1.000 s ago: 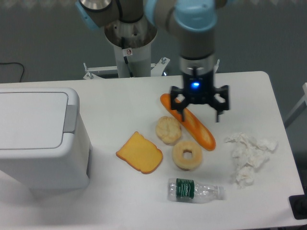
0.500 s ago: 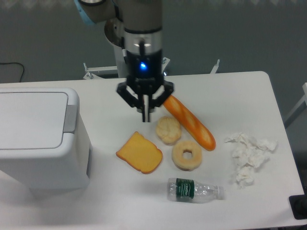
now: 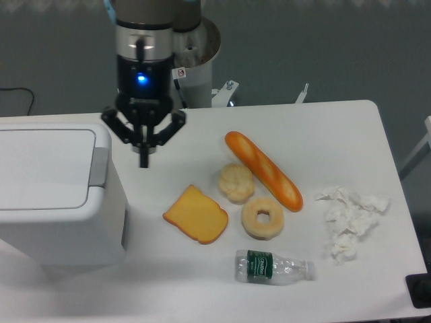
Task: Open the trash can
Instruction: 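Position the gripper above the lid of the white bin, then press down on the bin lid with the gripper to pop it open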
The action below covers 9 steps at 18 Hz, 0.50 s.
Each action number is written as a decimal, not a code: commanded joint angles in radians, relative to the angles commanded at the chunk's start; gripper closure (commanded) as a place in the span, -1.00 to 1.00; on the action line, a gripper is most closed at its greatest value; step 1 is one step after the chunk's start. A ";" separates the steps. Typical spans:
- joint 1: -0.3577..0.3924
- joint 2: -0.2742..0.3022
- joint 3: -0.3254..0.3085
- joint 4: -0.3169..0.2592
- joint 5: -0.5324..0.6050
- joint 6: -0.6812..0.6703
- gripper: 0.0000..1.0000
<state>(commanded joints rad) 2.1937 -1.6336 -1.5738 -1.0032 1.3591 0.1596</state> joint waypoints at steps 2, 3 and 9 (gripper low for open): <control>-0.015 -0.006 0.000 0.000 0.000 0.000 0.95; -0.017 -0.008 -0.002 0.000 0.000 0.000 0.95; -0.034 -0.009 -0.008 -0.018 0.003 -0.002 0.95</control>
<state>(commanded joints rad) 2.1598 -1.6429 -1.5815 -1.0216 1.3622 0.1580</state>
